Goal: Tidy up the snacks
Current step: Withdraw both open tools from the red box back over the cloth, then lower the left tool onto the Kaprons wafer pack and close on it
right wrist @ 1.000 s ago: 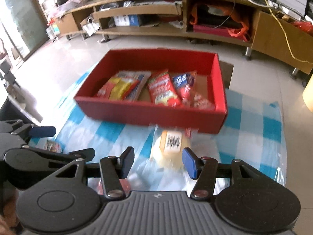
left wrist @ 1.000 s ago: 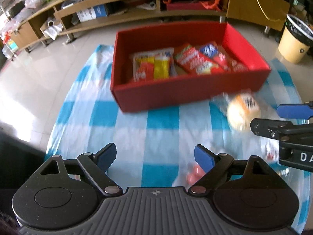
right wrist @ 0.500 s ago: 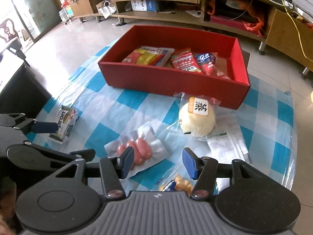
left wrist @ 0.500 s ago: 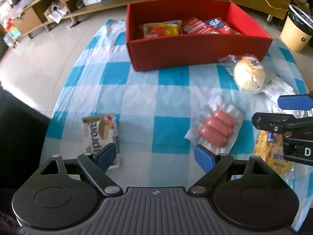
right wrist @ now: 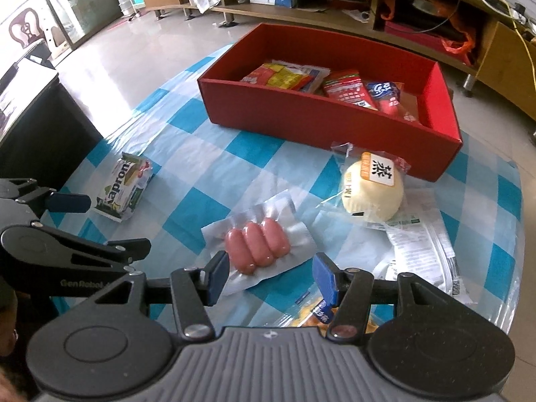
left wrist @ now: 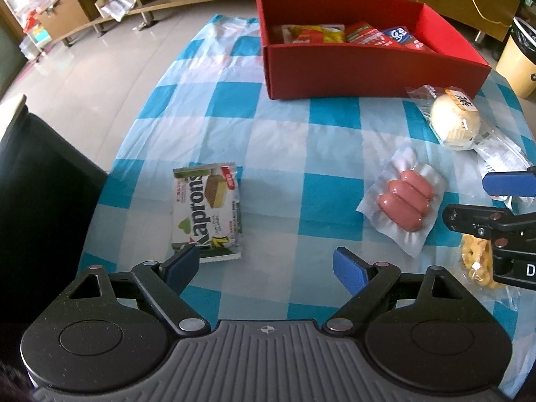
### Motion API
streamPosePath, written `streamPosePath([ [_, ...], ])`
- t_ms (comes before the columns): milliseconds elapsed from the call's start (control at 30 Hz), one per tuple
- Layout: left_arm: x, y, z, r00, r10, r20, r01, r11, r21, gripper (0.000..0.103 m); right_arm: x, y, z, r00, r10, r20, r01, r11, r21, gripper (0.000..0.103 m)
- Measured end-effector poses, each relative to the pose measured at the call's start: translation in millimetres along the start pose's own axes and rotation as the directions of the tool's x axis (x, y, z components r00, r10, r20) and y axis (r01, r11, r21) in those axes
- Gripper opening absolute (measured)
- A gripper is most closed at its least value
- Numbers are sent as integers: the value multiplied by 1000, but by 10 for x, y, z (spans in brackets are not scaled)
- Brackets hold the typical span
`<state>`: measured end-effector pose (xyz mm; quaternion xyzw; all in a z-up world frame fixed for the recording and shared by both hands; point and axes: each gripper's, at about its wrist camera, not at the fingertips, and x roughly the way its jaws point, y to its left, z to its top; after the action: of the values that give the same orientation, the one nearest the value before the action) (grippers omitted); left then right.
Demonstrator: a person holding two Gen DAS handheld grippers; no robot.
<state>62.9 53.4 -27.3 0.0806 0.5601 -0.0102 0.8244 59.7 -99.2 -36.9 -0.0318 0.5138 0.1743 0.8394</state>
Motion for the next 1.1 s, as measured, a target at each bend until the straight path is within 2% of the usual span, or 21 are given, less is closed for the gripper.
streamPosePath([
  [667,237,156,28,999,23,-43,-24,999,-25,91,184,118,25,998,35,-50,-36,999,-31,53],
  [800,331,225,97,998,19,-64,-22,998,-58,91,227,91,32,997,43,-64,-44,999,-15,57],
  [967,415,416,233,997,4,-76,-14,990,-141,91,199,18,47,996,66,-53,-65,998,27,57],
  [1100,452,463,304,997,14,-75,-26,986,-162,91,180,-61,50,994,94,-52,-90,993,70,57],
])
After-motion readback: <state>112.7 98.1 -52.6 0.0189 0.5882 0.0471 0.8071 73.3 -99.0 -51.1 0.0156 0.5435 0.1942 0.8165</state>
